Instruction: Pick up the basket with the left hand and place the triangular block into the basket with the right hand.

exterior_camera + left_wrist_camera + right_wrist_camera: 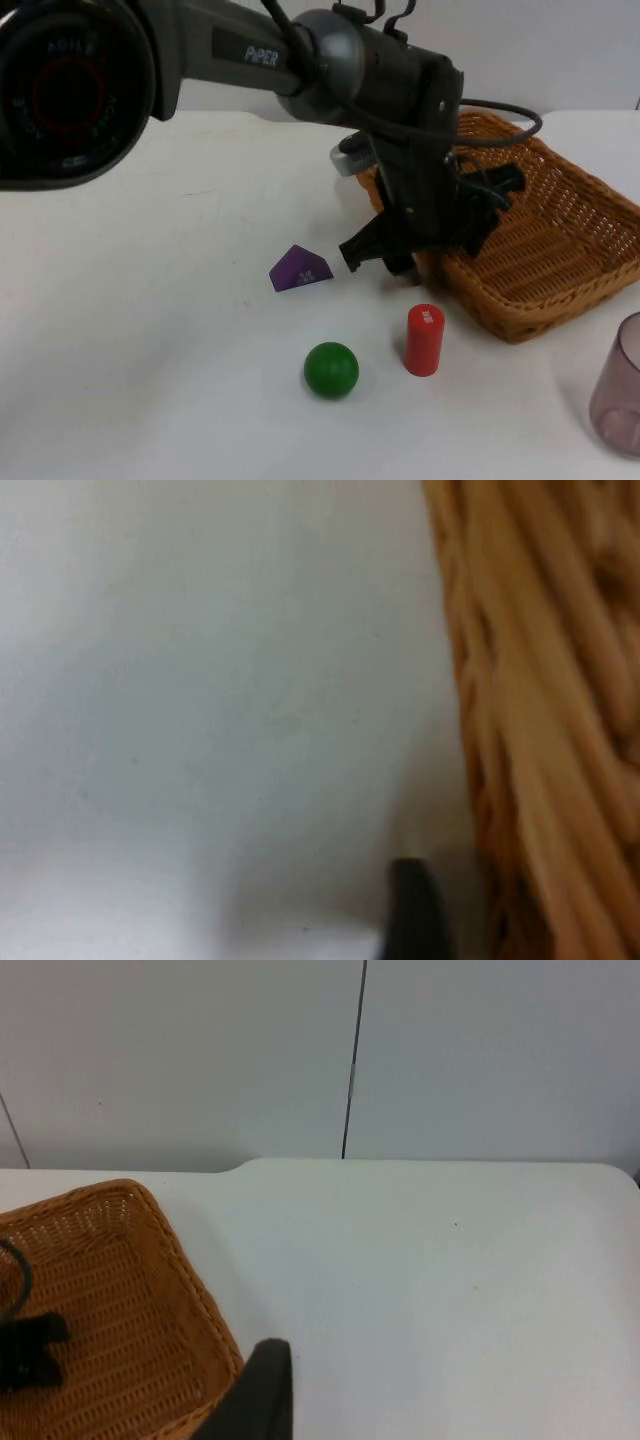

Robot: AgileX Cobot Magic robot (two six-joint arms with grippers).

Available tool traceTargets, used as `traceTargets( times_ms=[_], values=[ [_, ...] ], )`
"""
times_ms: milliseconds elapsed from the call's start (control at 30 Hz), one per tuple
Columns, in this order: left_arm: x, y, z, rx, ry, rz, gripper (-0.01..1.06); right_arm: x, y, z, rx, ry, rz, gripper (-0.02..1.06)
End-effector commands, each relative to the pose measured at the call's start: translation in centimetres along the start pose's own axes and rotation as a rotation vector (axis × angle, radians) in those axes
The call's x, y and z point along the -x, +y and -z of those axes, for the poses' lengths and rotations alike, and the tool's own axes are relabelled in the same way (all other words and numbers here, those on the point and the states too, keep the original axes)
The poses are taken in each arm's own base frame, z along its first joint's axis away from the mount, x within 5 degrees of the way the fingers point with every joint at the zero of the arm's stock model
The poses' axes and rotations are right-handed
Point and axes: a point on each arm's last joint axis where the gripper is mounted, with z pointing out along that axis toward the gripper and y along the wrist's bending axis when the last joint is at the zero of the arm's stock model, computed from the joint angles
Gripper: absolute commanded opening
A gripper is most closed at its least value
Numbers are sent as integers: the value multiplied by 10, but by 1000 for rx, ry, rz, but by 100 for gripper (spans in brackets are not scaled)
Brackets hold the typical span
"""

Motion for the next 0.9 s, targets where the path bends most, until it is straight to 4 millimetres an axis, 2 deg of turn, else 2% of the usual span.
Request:
traceTargets(
  times_ms=[0, 33, 167, 200, 333, 367, 600, 667, 700, 833, 867],
  values=[
    [-2, -1, 0, 4, 5, -4, 45, 1, -2, 3, -13, -13, 8, 105],
    [-2, -1, 0, 4, 5, -4, 45, 1, -2, 3, -13, -13, 8, 105],
    [-4, 0, 1, 25, 24, 4, 23, 2, -3, 3, -26, -19, 18, 105],
    [-4, 0, 1, 25, 24, 4, 23, 2, -3, 3, -26, -19, 18, 105],
    [-2, -3, 10, 23, 27, 8, 2, 2, -3, 3, -27, -23, 9, 105],
    [-1, -5, 14, 17, 24, 8, 0, 2, -3, 4, -27, -25, 8, 105],
    [5, -12, 40, 15, -1, -14, 0, 1, -4, 9, -28, -45, 5, 105],
    [12, -12, 59, 37, -20, -64, 0, 1, -4, 9, -26, -44, 4, 105],
    [12, -12, 59, 37, -20, -64, 0, 1, -4, 9, -26, -44, 4, 105],
    [24, -16, 98, -13, -13, -178, 0, 2, -2, 9, -4, -60, -10, 105],
    [24, -16, 98, -13, -13, -178, 0, 2, -2, 9, -4, -60, -10, 105]
  ],
)
